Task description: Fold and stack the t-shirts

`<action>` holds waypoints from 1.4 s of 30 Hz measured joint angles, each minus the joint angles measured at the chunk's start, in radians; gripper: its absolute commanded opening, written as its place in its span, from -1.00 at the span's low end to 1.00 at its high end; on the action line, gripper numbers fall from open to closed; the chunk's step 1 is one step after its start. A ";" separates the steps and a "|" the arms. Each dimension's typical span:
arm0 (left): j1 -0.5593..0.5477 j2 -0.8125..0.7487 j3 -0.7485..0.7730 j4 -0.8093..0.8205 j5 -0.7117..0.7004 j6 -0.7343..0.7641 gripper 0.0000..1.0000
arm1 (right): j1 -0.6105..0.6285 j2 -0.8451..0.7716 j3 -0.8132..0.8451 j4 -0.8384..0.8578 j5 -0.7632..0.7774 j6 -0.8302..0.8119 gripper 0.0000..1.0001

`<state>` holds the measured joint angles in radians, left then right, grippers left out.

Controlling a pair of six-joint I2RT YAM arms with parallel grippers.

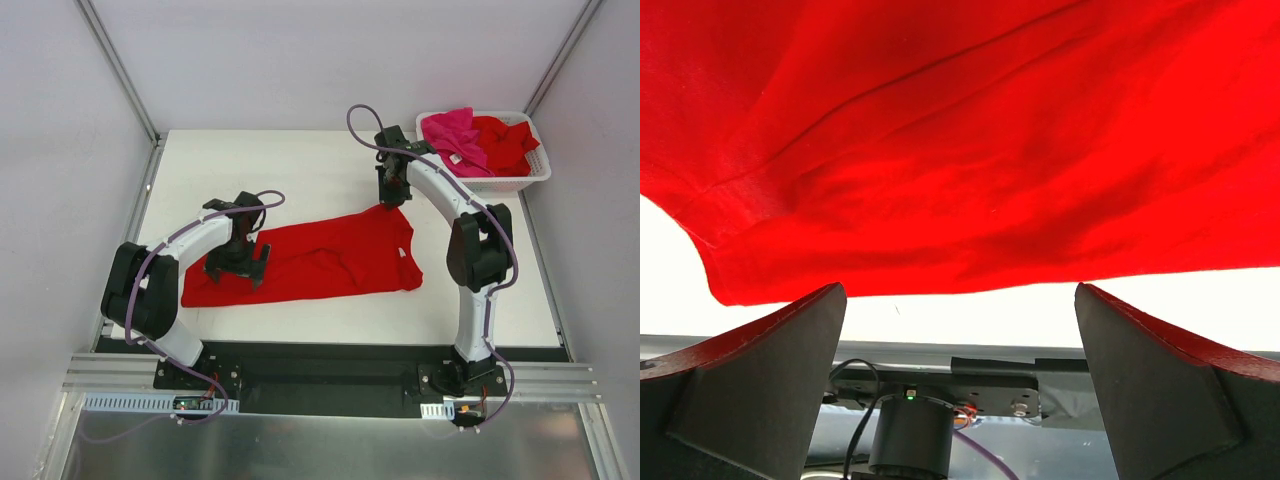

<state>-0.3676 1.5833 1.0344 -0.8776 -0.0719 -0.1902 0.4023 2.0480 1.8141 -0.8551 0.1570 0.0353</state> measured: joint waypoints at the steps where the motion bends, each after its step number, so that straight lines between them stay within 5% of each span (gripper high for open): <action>1: 0.000 0.000 0.000 0.000 0.000 0.000 0.99 | -0.002 0.004 0.006 -0.003 0.000 -0.002 -0.97; 4: 0.000 0.000 0.000 0.000 0.000 0.000 0.99 | -0.006 0.019 0.013 -0.008 0.000 -0.005 -0.75; 5: 0.000 0.000 0.000 0.000 0.000 0.000 0.99 | -0.007 0.025 0.013 -0.011 0.000 -0.007 -0.45; 6: 0.000 0.000 0.000 0.000 0.000 0.000 0.99 | -0.008 0.031 0.013 -0.013 0.000 -0.010 -0.35; 11: 0.000 0.000 0.000 0.000 0.000 0.000 0.99 | -0.008 0.050 0.003 -0.019 0.002 -0.020 -0.15; 30: 0.011 -0.062 0.043 0.026 0.005 -0.047 0.99 | 0.214 -0.216 -0.399 0.169 -0.175 -0.032 -0.33; 42: 0.225 -0.361 -0.065 0.146 0.125 -0.080 0.99 | 0.219 -0.216 -0.510 0.208 -0.185 -0.065 -0.36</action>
<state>-0.1421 1.2224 0.9695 -0.7311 0.0528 -0.2707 0.6216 1.8317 1.3041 -0.6472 -0.0277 -0.0296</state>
